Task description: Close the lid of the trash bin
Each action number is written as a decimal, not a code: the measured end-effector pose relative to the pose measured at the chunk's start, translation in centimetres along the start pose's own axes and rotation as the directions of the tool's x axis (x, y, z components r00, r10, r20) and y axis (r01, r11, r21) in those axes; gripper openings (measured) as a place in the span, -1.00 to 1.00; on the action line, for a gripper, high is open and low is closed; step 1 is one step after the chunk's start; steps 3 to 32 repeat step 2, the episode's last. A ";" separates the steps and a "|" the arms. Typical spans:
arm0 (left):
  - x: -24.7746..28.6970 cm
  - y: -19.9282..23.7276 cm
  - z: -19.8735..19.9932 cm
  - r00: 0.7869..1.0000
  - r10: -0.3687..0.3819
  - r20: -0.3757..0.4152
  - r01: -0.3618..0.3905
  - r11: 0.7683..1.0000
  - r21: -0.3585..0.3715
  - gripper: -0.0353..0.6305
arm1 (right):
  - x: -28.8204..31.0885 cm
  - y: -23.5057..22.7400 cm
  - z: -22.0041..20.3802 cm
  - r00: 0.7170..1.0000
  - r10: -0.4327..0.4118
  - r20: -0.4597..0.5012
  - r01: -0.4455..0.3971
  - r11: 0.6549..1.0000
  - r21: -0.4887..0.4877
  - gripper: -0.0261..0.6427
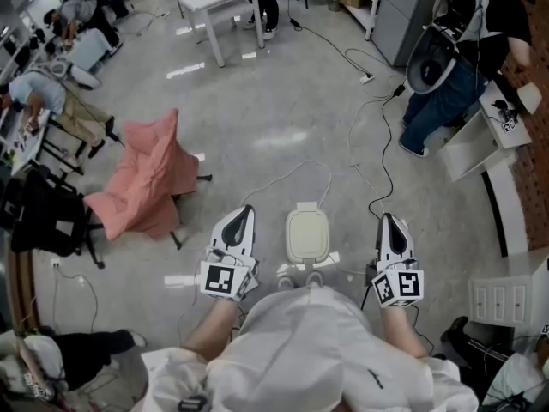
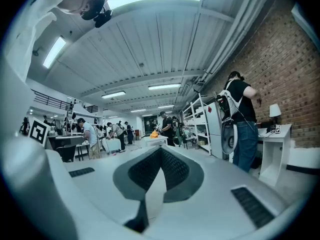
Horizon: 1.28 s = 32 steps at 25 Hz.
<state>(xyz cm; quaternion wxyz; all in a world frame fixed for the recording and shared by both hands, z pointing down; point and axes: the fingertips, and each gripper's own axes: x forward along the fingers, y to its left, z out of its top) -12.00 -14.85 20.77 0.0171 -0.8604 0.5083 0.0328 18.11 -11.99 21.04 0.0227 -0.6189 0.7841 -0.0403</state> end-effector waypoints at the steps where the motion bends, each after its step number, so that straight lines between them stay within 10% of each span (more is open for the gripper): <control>1: 0.1 0.1 -0.1 1.000 0.000 0.000 0.000 1.000 0.001 -0.82 | 0.1 0.1 -0.1 1.000 0.002 0.000 -0.002 1.000 -0.001 -0.87; 32: 0.1 0.2 -0.2 1.000 0.000 0.000 0.000 1.000 0.002 -0.82 | 0.3 0.1 -0.2 1.000 0.005 0.000 -0.005 1.000 -0.002 -0.87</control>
